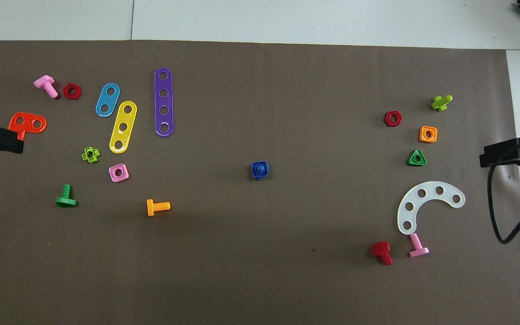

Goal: Unscrew and place screws in storage area

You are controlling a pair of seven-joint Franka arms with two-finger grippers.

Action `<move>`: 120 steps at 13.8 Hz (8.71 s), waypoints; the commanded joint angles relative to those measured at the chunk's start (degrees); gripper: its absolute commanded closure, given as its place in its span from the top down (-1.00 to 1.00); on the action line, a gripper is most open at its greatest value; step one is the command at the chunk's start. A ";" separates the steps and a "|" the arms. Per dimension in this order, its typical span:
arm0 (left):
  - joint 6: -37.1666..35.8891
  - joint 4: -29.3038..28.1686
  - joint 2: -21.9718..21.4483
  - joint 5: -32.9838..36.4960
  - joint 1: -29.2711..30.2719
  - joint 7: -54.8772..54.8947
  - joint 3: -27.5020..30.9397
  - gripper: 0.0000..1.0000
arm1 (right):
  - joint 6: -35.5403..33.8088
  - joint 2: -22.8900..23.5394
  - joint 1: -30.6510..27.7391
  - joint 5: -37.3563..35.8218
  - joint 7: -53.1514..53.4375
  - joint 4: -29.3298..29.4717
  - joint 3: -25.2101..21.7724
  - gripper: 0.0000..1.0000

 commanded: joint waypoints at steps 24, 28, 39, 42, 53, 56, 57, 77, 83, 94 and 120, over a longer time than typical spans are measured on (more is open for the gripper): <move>10.67 -7.92 -0.51 -0.76 -13.48 -10.57 -1.18 1.00 | -0.23 -0.84 -0.31 0.74 0.41 -0.63 0.14 1.00; 12.87 -9.60 1.23 -0.67 -18.75 -15.66 -1.10 1.00 | -0.23 -0.84 -0.31 0.74 0.41 -0.63 0.14 1.00; 30.09 -8.29 15.29 -0.32 -31.85 -33.33 -0.92 1.00 | -0.23 -0.84 -0.31 0.74 0.41 -0.63 0.14 1.00; 33.17 -7.14 20.04 1.52 -34.06 -36.60 -0.92 1.00 | -0.23 -0.84 -0.31 0.74 0.41 -0.63 0.14 1.00; 46.19 -10.48 28.49 4.43 -38.72 -46.54 -0.83 0.87 | -0.23 -0.84 -0.31 0.74 0.41 -0.63 0.14 1.00; 46.81 -12.32 28.49 4.43 -38.81 -47.15 -0.92 0.86 | -0.23 -0.84 -0.31 0.74 0.41 -0.63 0.14 1.00; 47.33 -12.41 28.49 4.43 -38.81 -47.24 -0.92 0.86 | -0.23 -0.84 -0.31 0.74 0.41 -0.63 0.14 1.00; 48.75 -12.15 28.32 5.31 -39.07 -49.17 -0.48 -0.63 | -0.23 -0.92 -0.31 0.74 0.41 -0.63 0.14 1.00; 42.88 -10.40 27.44 5.31 -39.07 -49.18 -0.39 -0.87 | -0.23 -0.92 -0.31 0.74 0.41 -0.63 0.14 1.00; 34.59 -10.13 19.79 5.48 -34.69 -47.60 -0.66 -0.77 | -0.23 -0.84 -0.31 0.74 0.41 -0.63 0.14 1.00; 54.90 -34.92 11.54 5.40 -13.85 -13.58 -0.66 1.00 | 19.69 14.35 23.40 1.36 26.93 0.96 1.19 1.00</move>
